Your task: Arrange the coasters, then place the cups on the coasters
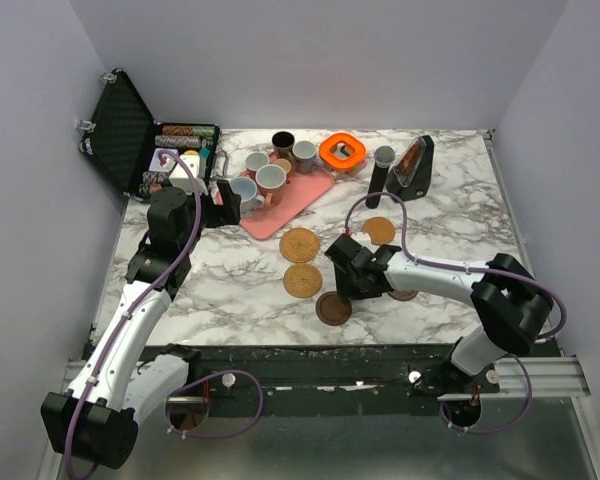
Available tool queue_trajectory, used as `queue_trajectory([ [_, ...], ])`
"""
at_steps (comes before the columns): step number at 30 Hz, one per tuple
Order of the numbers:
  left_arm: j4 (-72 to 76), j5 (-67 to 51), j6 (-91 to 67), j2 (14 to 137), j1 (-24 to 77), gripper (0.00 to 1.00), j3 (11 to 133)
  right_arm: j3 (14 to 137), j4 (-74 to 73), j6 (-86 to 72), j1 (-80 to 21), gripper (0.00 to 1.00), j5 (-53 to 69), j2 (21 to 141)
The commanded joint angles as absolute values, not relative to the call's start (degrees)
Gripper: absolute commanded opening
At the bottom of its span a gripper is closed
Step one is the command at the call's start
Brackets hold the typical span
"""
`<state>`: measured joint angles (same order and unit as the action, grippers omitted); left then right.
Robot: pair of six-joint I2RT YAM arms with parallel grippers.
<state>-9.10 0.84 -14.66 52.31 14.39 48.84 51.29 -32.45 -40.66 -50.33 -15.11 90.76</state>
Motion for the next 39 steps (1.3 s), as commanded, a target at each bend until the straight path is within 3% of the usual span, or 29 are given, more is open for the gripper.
queue_trajectory([
  [1, -8.4, 2.2, -14.6, 51.9, 14.6, 0.98, 48.3, 49.3, -34.2, -38.5, -47.6, 0.61, -19.5, 95.7],
  [10, -8.3, 2.0, -14.8, 52.0, 14.6, 0.98, 48.3, 51.6, -34.2, -36.3, -41.8, 0.56, -23.2, 96.2],
  [20, -8.4, 2.1, -14.8, 51.8, 14.6, 0.98, 48.1, 55.7, -33.4, -31.6, -39.1, 0.56, -20.5, 95.1],
  [23, -8.3, 2.1, -14.8, 51.4, 14.6, 0.98, 48.2, 53.6, -33.7, -31.3, -39.2, 0.62, -18.2, 91.0],
  [30, -8.3, 1.4, -15.1, 51.4, 14.6, 0.98, 48.2, 48.1, -32.0, -30.2, -42.8, 0.88, -11.5, 83.1],
  [39, -8.4, 1.8, -15.2, 51.7, 14.6, 0.99, 48.3, 48.8, -30.8, -30.5, -47.8, 0.96, -10.8, 86.7],
])
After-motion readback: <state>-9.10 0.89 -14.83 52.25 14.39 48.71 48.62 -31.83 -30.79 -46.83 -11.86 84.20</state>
